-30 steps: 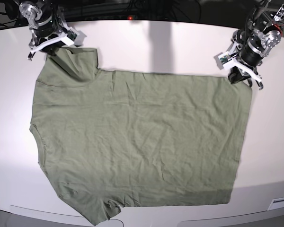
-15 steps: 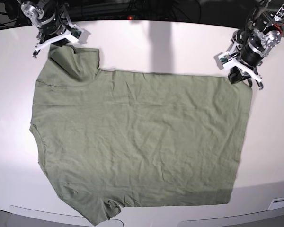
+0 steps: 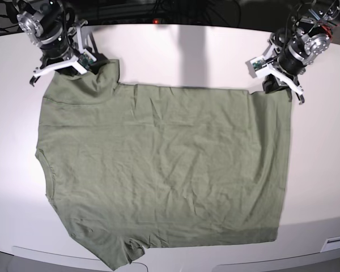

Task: Fold the T-shirt properly
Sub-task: 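Lift the grasped shirt edge with both grippers and carry it over the body, then lower the folded edge onto the shirt's middle with both grippers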

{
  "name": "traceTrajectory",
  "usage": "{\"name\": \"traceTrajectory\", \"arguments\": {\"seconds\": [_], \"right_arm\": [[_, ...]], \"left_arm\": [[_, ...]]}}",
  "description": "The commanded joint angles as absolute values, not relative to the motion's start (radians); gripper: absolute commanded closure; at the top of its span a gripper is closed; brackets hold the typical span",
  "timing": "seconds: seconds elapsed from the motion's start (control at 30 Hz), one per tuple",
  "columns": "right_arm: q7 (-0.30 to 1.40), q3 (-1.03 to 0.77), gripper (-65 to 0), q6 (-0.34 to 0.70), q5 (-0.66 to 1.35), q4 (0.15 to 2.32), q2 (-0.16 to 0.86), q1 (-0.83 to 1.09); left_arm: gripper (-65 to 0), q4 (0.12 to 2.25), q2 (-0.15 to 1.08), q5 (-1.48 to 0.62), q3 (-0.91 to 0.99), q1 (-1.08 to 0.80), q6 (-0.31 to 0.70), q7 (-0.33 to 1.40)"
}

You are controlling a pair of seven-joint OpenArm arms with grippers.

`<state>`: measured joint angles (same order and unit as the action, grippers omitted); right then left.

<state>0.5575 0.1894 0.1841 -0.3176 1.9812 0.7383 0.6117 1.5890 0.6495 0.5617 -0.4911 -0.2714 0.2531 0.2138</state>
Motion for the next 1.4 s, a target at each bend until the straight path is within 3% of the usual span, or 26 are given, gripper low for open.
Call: {"name": "traceTrajectory", "arguments": {"seconds": [0.0, 0.37, 0.63, 0.93, 1.37], "right_arm": [[0.546, 0.181, 0.0, 0.171, -0.327, 1.999, 0.742, 0.589], [0.542, 0.181, 0.0, 0.173, -0.228, 1.998, 0.573, 0.374], [0.541, 0.181, 0.0, 0.173, -0.223, 1.948, 0.556, 0.241], [0.534, 0.181, 0.0, 0.173, -0.224, 1.731, 0.495, 0.041], [0.511, 0.181, 0.0, 0.190, -0.223, 1.523, 0.493, -0.185]], "left_arm": [[0.0, 1.600, 0.660, 0.578, -0.490, -0.265, 0.268, 0.213], [0.0, 1.600, 0.660, 0.579, -0.490, -0.168, 0.265, 0.233], [0.0, 1.600, 0.659, 0.575, -0.490, -0.083, 0.191, 0.296], [0.0, 1.599, 0.660, 0.523, -0.490, -0.019, 0.184, 0.300], [0.0, 1.475, 0.659, 0.462, -0.490, 0.106, 0.183, 0.297]]}}
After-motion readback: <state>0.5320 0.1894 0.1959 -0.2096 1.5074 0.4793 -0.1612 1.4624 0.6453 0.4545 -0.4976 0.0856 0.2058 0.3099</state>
